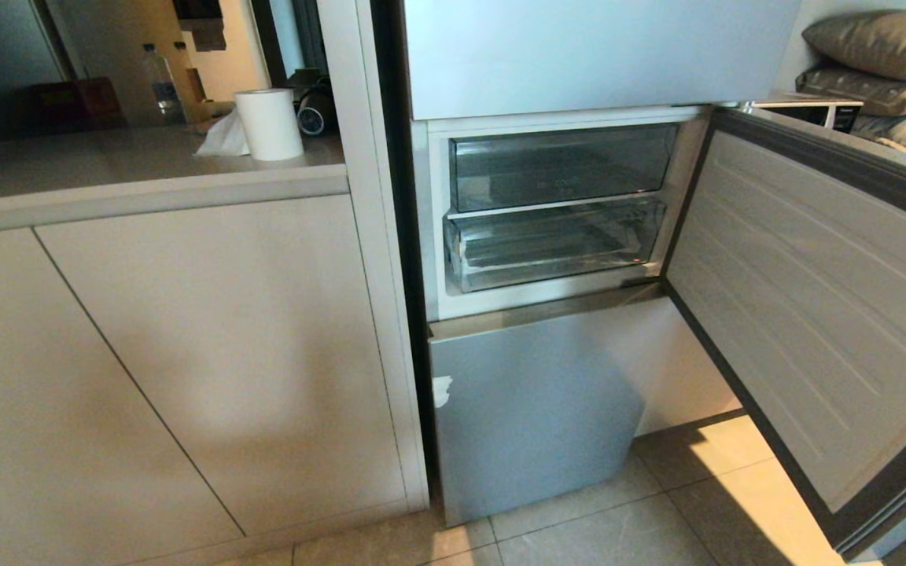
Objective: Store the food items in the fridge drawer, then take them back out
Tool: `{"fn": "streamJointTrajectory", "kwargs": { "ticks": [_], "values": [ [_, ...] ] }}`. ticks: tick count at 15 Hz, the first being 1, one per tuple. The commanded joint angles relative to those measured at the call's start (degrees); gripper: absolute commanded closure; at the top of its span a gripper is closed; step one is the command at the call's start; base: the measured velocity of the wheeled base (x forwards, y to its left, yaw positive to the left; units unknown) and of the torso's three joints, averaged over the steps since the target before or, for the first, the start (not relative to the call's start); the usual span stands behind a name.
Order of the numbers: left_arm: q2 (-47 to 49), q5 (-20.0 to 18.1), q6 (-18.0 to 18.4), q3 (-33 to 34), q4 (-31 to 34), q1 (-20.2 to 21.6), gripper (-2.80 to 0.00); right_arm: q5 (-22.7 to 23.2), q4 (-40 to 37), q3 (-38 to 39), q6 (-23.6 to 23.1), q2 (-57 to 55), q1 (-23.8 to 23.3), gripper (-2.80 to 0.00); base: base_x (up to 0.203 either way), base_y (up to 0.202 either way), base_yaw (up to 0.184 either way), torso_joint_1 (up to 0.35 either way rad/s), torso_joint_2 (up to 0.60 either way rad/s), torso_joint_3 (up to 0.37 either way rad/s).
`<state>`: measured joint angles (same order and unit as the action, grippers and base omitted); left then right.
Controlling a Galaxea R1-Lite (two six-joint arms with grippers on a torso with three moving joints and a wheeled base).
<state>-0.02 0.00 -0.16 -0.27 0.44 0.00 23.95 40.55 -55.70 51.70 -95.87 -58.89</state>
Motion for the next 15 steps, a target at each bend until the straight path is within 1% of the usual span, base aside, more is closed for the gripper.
{"fn": "streamJointTrajectory", "kwargs": {
  "ticks": [1,2,4,6,9,11,13,14,15],
  "values": [
    [-0.1,0.0,0.0,0.0,0.0,0.0,0.00,-0.1,0.4,4.6,-3.8,-0.7,8.0,0.00,0.000,0.000,0.000,0.000,0.00,0.000],
    [-0.1,0.0,0.0,0.0,0.0,0.0,0.00,-0.2,0.5,6.8,-6.0,0.0,11.8,0.00,0.000,0.000,0.000,0.000,0.00,0.000],
    [-0.1,0.0,0.0,0.0,0.0,0.0,0.00,-0.5,1.0,10.2,-8.7,2.1,19.6,0.00,0.000,0.000,0.000,0.000,0.00,0.000],
    [-0.1,0.0,0.0,0.0,0.0,0.0,0.00,-3.0,1.7,12.8,-11.2,4.6,28.5,0.00,0.000,0.000,0.000,0.000,0.00,0.000],
    [-0.1,0.0,0.0,0.0,0.0,0.0,0.00,-10.4,2.6,16.4,-16.5,7.5,46.1,0.00,0.000,0.000,0.000,0.000,0.00,0.000],
    [-0.1,0.0,0.0,0.0,0.0,0.0,0.00,-16.6,3.9,17.6,-18.5,8.7,58.1,0.00,0.000,0.000,0.000,0.000,0.00,0.000],
    [-0.1,0.0,0.0,0.0,0.0,0.0,0.00,-23.2,4.5,16.9,-19.4,8.2,70.2,0.00,0.000,0.000,0.000,0.000,0.00,0.000],
    [-0.1,0.0,0.0,0.0,0.0,0.0,0.00,-26.9,4.7,15.4,-19.7,6.6,76.5,0.00,0.000,0.000,0.000,0.000,0.00,0.000],
    [-0.1,0.0,0.0,0.0,0.0,0.0,0.00,-30.3,4.9,12.7,-19.9,3.4,81.4,0.00,0.000,0.000,0.000,0.000,0.00,0.000]
  ]
}}
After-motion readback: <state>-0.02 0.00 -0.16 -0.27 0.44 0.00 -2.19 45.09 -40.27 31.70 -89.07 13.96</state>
